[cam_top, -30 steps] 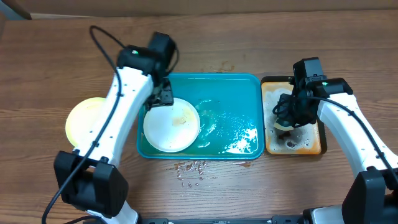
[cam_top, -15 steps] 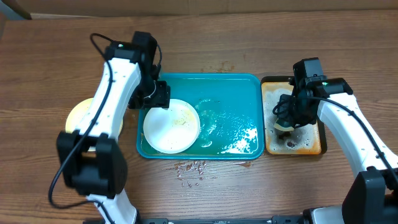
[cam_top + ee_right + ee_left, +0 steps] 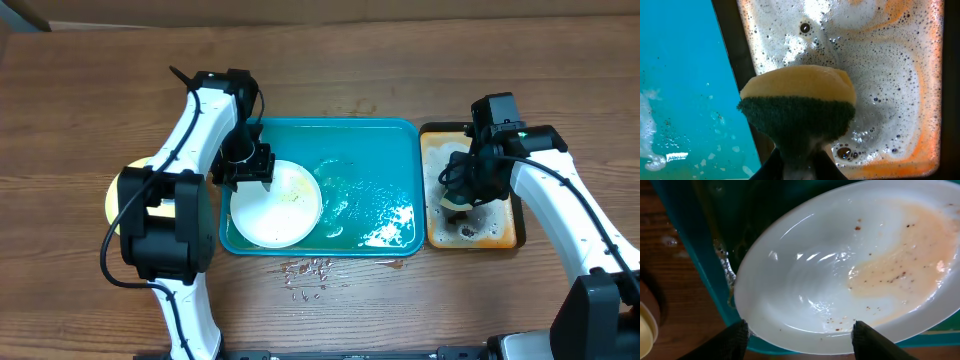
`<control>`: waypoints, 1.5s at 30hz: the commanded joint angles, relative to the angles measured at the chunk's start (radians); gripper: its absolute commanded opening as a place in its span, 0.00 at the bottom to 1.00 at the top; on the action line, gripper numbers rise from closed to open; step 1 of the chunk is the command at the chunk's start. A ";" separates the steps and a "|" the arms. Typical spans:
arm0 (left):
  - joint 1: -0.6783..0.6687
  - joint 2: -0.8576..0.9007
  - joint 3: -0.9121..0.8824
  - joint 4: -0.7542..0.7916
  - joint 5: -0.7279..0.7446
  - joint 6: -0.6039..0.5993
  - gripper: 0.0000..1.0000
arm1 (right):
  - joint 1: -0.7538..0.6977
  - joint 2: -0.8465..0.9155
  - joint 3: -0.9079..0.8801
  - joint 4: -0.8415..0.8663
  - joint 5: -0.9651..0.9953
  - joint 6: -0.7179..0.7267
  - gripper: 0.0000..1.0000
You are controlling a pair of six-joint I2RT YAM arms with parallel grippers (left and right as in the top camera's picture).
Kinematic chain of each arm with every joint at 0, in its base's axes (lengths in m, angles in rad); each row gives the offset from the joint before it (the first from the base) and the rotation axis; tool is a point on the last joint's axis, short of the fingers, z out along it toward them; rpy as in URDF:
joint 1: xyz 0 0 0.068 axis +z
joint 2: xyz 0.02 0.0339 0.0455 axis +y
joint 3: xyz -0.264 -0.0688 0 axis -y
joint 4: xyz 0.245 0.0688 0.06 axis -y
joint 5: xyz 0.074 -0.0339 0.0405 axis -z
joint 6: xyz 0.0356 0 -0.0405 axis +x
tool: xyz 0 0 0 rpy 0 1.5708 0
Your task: Clean dirty plates on tray and stack at the side
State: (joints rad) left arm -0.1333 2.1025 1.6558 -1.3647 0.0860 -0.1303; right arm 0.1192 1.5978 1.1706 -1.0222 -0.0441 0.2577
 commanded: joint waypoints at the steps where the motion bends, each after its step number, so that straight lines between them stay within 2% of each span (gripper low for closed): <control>1: 0.035 0.011 0.000 -0.016 -0.021 -0.018 0.66 | -0.004 0.000 -0.005 0.001 0.010 -0.004 0.15; 9: 0.056 0.012 -0.024 0.006 -0.035 -0.011 0.65 | -0.004 0.000 -0.005 -0.002 0.010 -0.004 0.15; 12: 0.056 0.013 -0.052 0.045 -0.033 -0.011 0.67 | -0.004 0.000 -0.005 -0.002 0.010 -0.004 0.15; 20: 0.056 0.013 -0.169 0.159 -0.022 -0.003 0.66 | -0.004 0.000 -0.005 -0.002 0.010 -0.004 0.15; 27: 0.055 0.013 -0.188 0.175 0.016 0.003 0.51 | -0.004 0.000 -0.005 -0.002 0.010 -0.004 0.15; 29: 0.055 0.013 -0.188 0.175 0.018 0.003 0.43 | -0.004 0.000 -0.005 -0.002 0.010 -0.004 0.15; 31: 0.054 0.013 -0.188 0.175 0.022 0.000 0.27 | -0.004 0.000 -0.005 -0.002 0.010 -0.004 0.15; 32: 0.055 0.013 -0.190 0.175 0.034 -0.005 0.15 | -0.004 0.000 -0.005 -0.002 0.010 -0.004 0.15; 33: 0.055 0.013 -0.192 0.177 0.045 -0.005 0.12 | -0.004 0.000 -0.005 -0.002 0.010 -0.004 0.15; 38: 0.054 0.013 -0.212 0.192 0.066 -0.008 0.12 | -0.004 0.000 -0.005 -0.002 0.010 -0.004 0.15; 40: 0.054 0.013 -0.221 0.203 0.082 -0.008 0.11 | -0.004 0.000 -0.005 -0.003 0.010 -0.004 0.15; 41: 0.054 0.013 -0.230 0.214 0.098 -0.008 0.04 | -0.004 0.000 -0.005 -0.003 0.010 -0.004 0.15; 45: 0.055 0.012 -0.231 0.210 0.106 -0.008 0.04 | -0.004 0.000 -0.005 -0.003 0.010 -0.004 0.15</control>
State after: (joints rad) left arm -0.0769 2.1002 1.4517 -1.1706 0.1791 -0.1307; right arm 0.1192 1.5978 1.1706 -1.0260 -0.0441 0.2577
